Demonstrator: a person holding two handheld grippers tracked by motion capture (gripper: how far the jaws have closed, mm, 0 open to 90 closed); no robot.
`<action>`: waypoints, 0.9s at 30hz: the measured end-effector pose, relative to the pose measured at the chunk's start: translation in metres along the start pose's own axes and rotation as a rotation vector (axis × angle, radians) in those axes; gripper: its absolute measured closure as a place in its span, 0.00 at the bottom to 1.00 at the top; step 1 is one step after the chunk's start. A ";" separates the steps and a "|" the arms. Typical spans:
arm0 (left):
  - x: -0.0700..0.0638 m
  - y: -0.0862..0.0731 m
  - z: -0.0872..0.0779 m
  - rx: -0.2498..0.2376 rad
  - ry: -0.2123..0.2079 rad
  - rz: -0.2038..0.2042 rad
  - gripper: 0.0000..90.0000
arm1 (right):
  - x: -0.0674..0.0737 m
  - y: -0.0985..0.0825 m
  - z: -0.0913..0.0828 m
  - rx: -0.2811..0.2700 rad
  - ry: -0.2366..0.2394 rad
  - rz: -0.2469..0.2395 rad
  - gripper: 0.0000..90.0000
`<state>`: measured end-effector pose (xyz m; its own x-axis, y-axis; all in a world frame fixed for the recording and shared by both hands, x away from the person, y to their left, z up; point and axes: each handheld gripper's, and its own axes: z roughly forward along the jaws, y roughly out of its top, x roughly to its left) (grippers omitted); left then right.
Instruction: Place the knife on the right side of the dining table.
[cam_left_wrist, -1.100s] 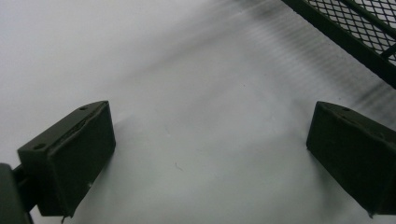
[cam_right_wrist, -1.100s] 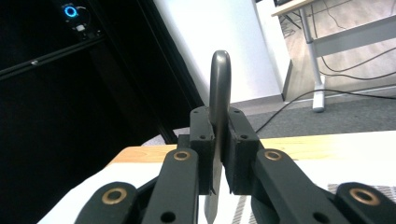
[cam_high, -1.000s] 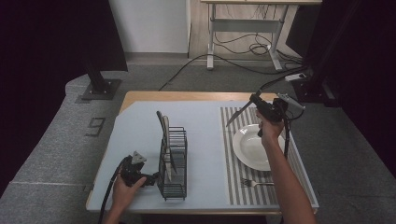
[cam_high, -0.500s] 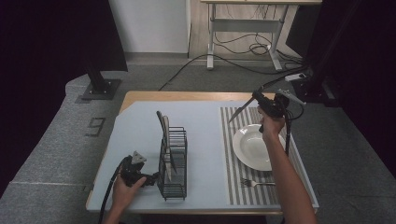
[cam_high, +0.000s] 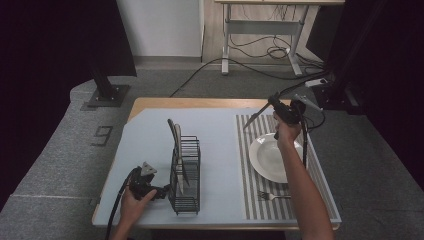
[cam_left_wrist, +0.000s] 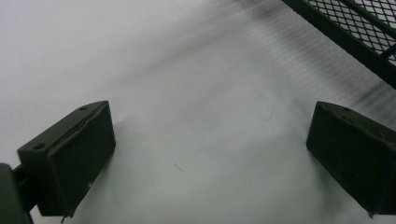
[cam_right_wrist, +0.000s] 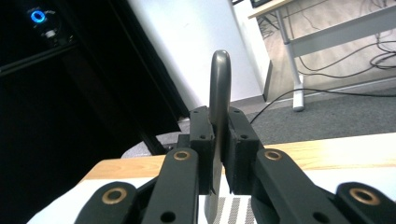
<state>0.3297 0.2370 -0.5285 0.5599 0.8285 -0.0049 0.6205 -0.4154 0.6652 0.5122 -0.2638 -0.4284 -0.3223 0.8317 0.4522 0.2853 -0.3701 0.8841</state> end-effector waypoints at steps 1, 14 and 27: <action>0.000 0.000 0.000 0.000 0.000 0.000 0.01 | -0.002 0.000 0.001 -0.011 0.000 0.012 0.93; 0.000 0.000 0.000 0.000 0.000 0.000 0.01 | -0.011 -0.006 0.005 0.008 -0.016 0.032 0.93; 0.000 0.000 0.000 0.000 0.000 0.000 0.01 | -0.033 -0.010 -0.005 0.024 -0.082 0.030 0.89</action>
<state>0.3297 0.2369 -0.5285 0.5599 0.8285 -0.0045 0.6203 -0.4156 0.6652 0.5156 -0.2892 -0.4519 -0.2385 0.8520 0.4661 0.3157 -0.3859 0.8669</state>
